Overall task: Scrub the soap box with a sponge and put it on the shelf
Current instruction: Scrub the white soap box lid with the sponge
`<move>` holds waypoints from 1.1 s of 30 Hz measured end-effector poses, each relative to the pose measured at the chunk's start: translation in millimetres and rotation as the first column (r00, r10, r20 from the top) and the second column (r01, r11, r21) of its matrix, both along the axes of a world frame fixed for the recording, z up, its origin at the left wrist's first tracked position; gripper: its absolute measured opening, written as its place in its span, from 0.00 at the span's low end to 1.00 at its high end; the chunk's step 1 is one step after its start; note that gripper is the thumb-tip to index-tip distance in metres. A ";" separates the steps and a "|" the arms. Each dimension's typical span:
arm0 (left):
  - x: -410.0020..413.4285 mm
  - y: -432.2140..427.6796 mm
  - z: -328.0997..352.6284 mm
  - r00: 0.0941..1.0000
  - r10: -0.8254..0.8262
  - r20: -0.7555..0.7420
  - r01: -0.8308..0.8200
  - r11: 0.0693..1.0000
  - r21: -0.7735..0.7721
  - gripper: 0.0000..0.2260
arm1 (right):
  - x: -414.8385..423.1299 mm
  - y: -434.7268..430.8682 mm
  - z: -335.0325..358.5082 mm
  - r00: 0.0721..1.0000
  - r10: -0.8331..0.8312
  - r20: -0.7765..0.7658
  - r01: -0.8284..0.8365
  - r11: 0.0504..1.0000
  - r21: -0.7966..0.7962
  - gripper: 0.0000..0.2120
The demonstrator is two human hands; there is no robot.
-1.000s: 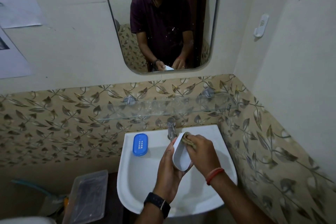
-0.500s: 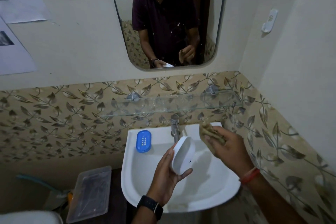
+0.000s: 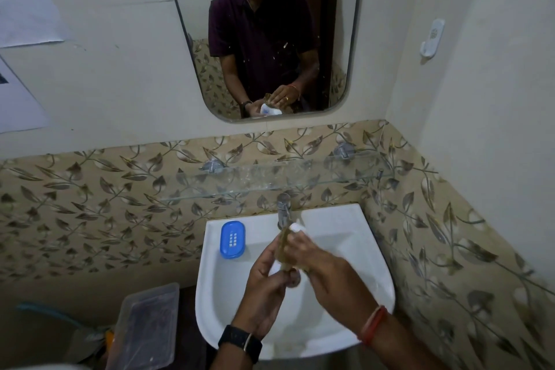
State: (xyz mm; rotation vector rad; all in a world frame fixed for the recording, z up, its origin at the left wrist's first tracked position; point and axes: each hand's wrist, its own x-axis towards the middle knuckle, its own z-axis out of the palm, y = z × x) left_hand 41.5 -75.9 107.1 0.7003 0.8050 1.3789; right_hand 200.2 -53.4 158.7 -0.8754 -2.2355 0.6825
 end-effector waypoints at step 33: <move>20.4 4.5 38.0 0.999 -0.028 -0.015 0.029 0.998 0.064 0.32 | 41.9 46.8 61.1 0.985 0.019 0.173 -0.052 0.982 0.184 0.28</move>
